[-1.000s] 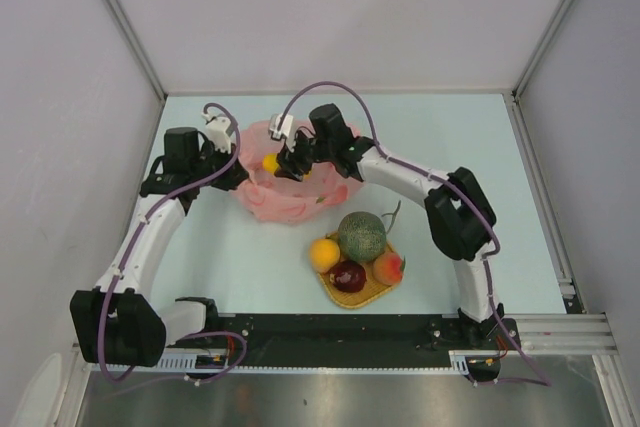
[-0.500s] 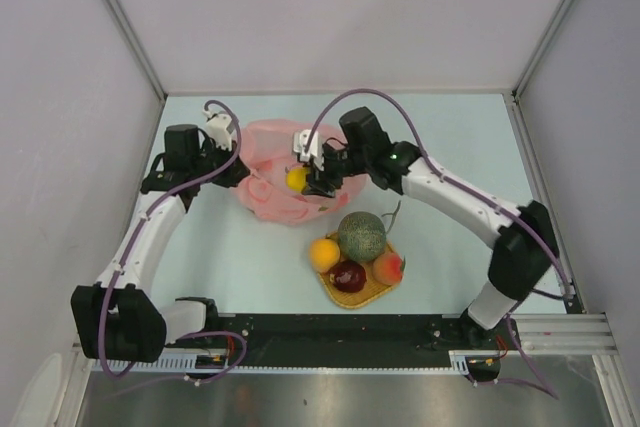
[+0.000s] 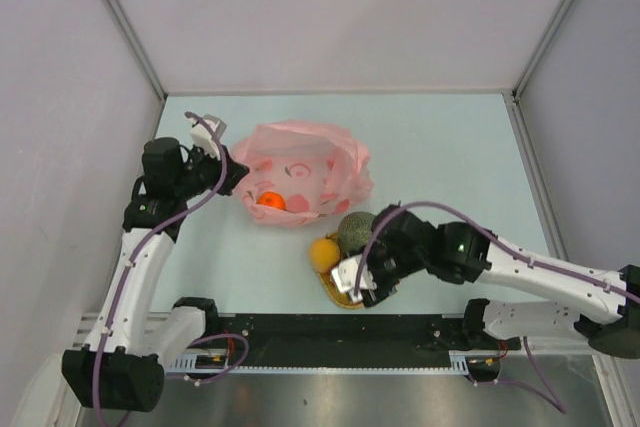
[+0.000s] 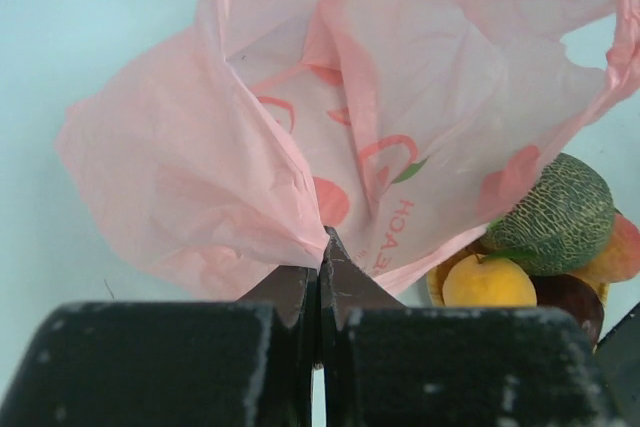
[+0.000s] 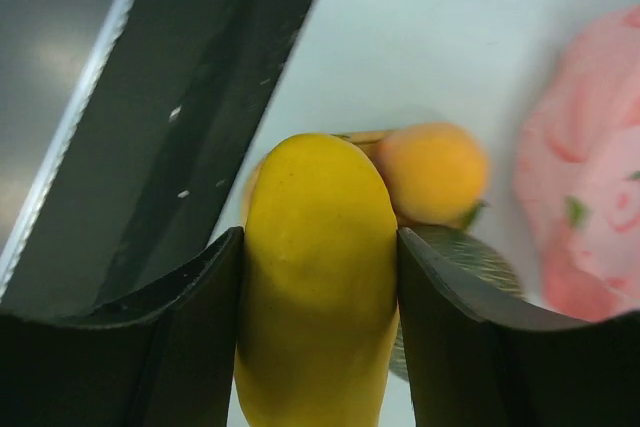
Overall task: Take the fake fruits out of the plastic bag
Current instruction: Place the fake fruit on the plate.
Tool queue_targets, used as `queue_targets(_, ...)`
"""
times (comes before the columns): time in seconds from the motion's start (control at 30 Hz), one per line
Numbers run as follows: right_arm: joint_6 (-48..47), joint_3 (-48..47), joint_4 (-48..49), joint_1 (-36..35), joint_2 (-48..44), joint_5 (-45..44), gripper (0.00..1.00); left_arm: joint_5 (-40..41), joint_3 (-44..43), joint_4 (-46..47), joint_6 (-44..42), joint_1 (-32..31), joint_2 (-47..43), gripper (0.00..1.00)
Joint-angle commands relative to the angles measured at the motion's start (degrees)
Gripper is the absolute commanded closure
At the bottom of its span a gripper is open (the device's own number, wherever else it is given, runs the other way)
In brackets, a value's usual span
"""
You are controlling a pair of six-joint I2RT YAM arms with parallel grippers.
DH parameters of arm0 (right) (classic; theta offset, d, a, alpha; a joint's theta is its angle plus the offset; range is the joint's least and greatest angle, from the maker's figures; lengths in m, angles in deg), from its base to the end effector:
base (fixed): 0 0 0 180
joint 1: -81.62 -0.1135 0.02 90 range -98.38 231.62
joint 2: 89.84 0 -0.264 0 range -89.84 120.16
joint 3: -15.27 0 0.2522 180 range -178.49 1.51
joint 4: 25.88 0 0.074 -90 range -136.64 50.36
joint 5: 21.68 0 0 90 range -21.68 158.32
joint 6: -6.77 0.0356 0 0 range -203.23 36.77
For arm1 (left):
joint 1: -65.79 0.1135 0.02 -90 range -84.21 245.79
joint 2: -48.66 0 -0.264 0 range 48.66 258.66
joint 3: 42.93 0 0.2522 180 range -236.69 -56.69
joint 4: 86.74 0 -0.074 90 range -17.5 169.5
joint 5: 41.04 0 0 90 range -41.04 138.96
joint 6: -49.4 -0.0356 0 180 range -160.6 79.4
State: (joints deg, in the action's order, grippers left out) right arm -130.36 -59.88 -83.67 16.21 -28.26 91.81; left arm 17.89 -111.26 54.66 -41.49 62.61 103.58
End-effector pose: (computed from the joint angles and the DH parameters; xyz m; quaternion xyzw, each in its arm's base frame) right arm 0.0770 0.2023 0.3305 -0.7941 0.4350 0.2456 0.3462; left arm 0.2068 -0.0299 0.3436 0.1723 0.8078 -0.2364 0.5117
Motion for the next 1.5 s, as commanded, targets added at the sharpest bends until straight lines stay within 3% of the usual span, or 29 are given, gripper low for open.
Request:
queue_targets(0.0,-0.9,9.0,-0.2,-5.5,-5.1,-8.0,0.81,-3.1,2.1,1.4,1.3,0.3,-2.3,1.0)
queue_targets(0.5,-6.0,22.0,7.2,-12.3,-7.0,-14.0,0.8,-1.9,3.0,-1.8,2.4,0.4,-7.4,1.0)
queue_targets(0.97,-12.9,24.7,13.7,-16.1,-5.6,-18.2,0.8,-2.6,4.7,-0.4,3.5,0.4,-8.2,1.0)
queue_targets(1.47,-19.8,31.1,20.6,-20.1,-6.1,-21.6,0.71,-2.7,6.5,-0.6,3.4,0.6,-9.6,1.0)
